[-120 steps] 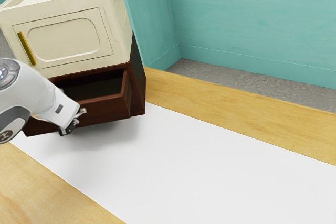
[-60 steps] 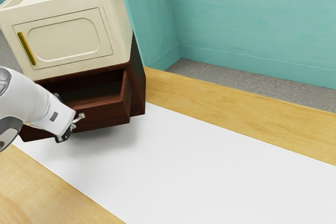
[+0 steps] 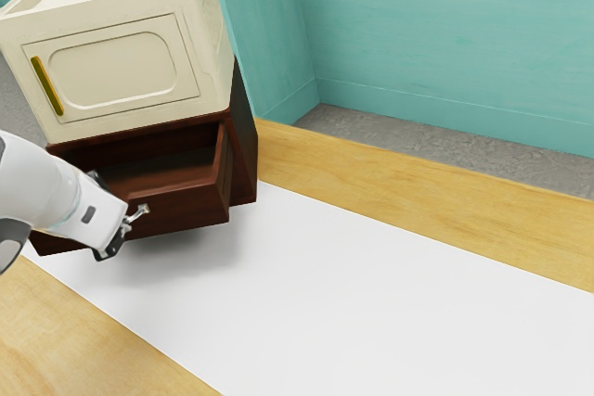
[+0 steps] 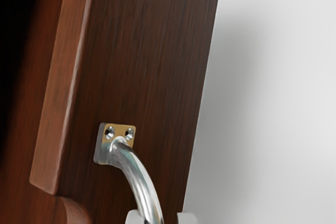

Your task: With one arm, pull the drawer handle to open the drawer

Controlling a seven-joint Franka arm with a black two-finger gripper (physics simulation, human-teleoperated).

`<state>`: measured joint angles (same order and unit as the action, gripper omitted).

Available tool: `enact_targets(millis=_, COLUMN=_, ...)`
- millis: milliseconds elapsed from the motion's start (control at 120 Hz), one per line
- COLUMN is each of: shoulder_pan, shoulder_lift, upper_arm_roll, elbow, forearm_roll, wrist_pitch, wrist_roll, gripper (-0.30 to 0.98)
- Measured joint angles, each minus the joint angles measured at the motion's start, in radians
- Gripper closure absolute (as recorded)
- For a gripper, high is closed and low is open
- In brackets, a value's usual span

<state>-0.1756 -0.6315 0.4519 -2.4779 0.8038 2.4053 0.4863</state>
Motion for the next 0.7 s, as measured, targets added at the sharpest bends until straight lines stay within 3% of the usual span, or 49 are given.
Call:
enact_targets(millis=167, shoulder_pan=0.003, shoulder_lift=-0.003, upper_arm_roll=-0.005, elbow=-0.001, forearm_roll=-0.015, wrist_pitch=-0.003, wrist_roll=0.008, gripper=0.62)
enact_targets(millis=383, shoulder_pan=0.009, shoulder_lift=-0.018, upper_arm_roll=-0.005, elbow=-0.008, forearm_roll=-0.010, wrist_pitch=-0.005, wrist_roll=0.010, gripper=0.33)
enact_targets(millis=508, shoulder_pan=0.013, shoulder_lift=-0.045, upper_arm_roll=-0.090, elbow=-0.007, forearm_roll=-0.038, wrist_pitch=-0.015, wrist_roll=0.008, gripper=0.25)
enact_targets(millis=550, shoulder_pan=0.013, shoulder_lift=-0.052, upper_arm_roll=-0.118, elbow=0.000, forearm_roll=-0.087, wrist_pitch=-0.030, wrist_roll=0.008, gripper=0.21)
enact_targets(millis=667, shoulder_pan=0.006, shoulder_lift=-0.048, upper_arm_roll=-0.200, elbow=0.104, forearm_roll=-0.354, wrist_pitch=-0.156, wrist_roll=-0.018, gripper=0.12)
enact_targets(millis=700, shoulder_pan=-0.043, shoulder_lift=-0.025, upper_arm_roll=-0.226, elbow=0.193, forearm_roll=-0.419, wrist_pitch=-0.215, wrist_roll=-0.028, gripper=0.10)
